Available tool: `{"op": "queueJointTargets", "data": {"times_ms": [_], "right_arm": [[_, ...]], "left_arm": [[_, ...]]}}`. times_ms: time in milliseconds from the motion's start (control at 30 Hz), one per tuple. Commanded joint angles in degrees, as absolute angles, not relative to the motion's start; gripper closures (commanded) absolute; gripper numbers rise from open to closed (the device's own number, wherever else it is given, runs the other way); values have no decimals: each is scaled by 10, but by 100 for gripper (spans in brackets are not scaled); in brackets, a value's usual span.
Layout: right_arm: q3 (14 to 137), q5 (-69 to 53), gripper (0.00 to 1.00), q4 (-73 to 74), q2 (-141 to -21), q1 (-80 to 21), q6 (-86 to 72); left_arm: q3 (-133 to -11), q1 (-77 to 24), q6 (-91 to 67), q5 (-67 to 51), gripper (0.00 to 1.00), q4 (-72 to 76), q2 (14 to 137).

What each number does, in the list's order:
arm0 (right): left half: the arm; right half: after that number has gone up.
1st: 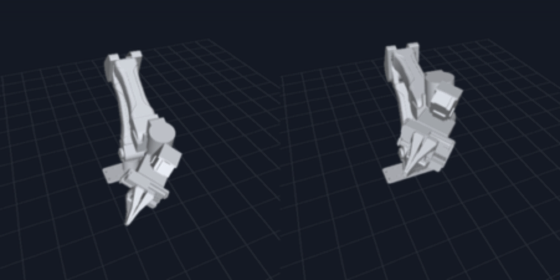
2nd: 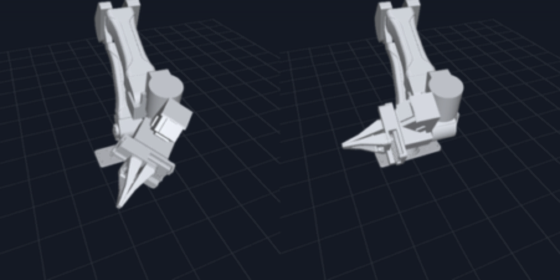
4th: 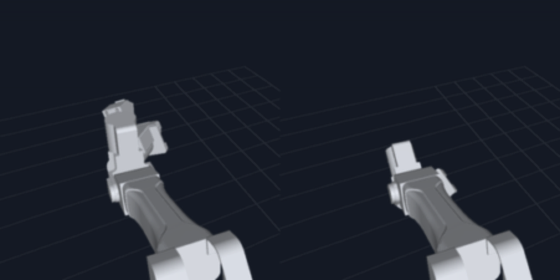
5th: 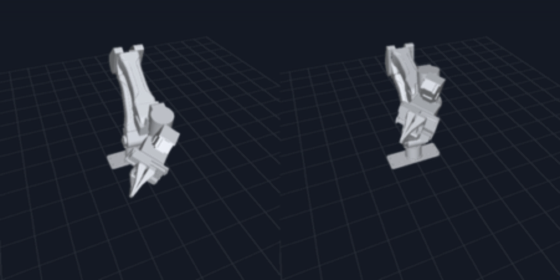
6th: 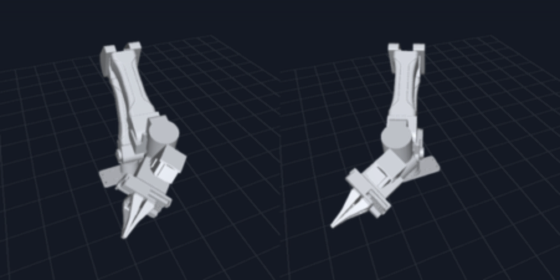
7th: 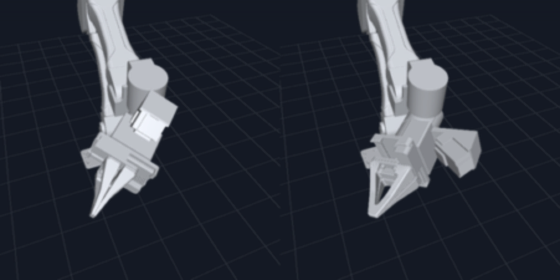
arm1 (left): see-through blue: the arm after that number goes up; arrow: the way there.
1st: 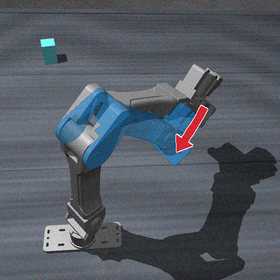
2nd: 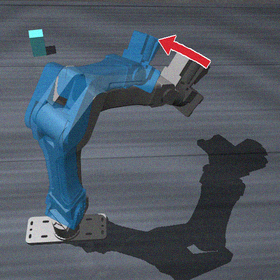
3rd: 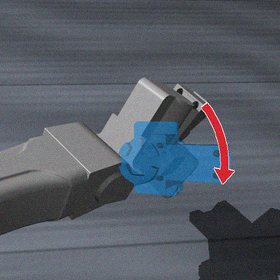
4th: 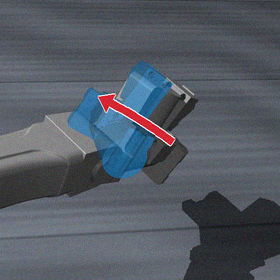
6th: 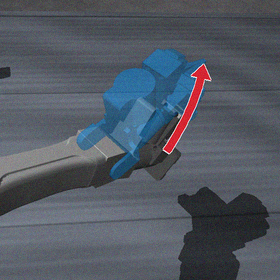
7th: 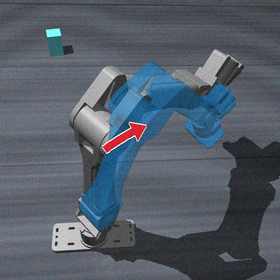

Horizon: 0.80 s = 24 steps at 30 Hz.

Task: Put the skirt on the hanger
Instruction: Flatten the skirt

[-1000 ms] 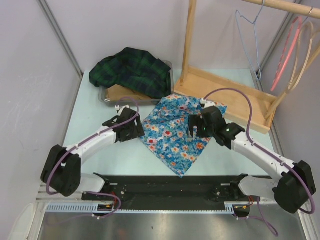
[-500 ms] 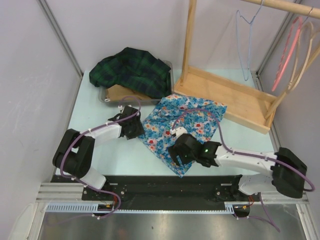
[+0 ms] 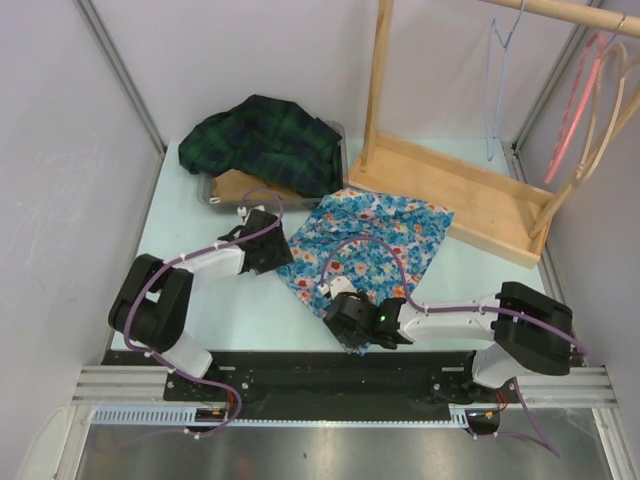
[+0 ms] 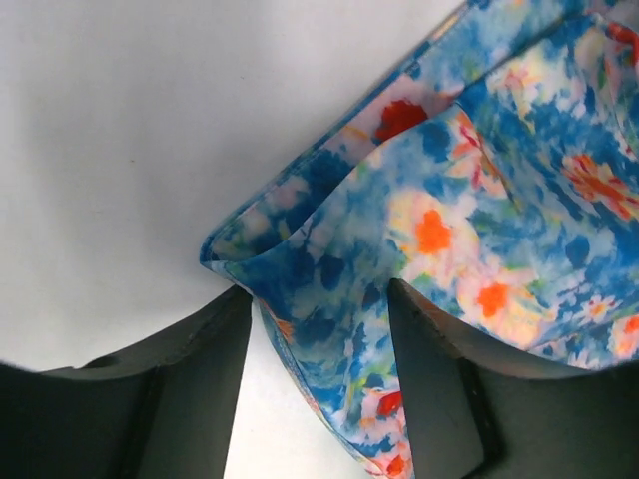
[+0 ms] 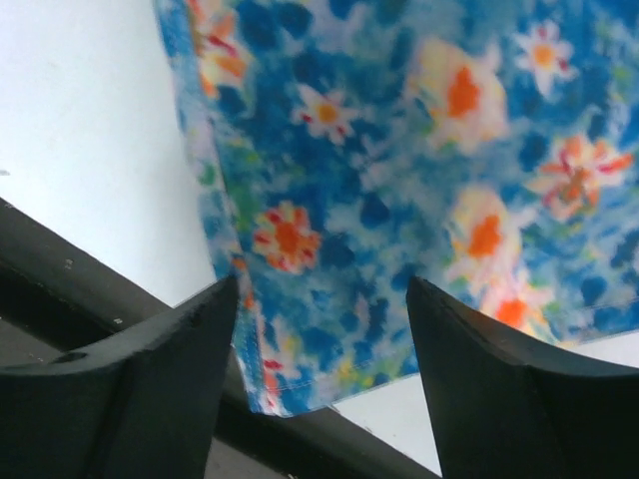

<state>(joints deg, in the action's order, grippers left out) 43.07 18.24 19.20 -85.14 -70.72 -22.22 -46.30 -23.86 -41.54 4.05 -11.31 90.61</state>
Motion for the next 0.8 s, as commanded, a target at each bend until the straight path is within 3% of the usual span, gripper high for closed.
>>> {"op": "queueJointTargets", "data": {"times_ms": [0, 167, 267, 300, 400, 767], "right_arm": [[457, 200, 32, 170, -896, -729, -214], [473, 201, 45, 170, -925, -740, -217], [480, 204, 59, 176, -926, -744, -218], [482, 208, 74, 178, -926, -744, -220], [499, 230, 100, 199, -921, -745, -225], [620, 382, 100, 312, -780, -667, -178]], "left_arm": [[-459, -236, -413, 62, 43, -122, 921], [-451, -235, -417, 77, 74, -136, 911], [-450, -235, -417, 84, 92, -148, 902], [-450, -235, -417, 85, 96, -149, 898], [-461, -235, -410, 91, 100, -168, 883], [-592, -236, -320, 153, 100, -304, 735]]}}
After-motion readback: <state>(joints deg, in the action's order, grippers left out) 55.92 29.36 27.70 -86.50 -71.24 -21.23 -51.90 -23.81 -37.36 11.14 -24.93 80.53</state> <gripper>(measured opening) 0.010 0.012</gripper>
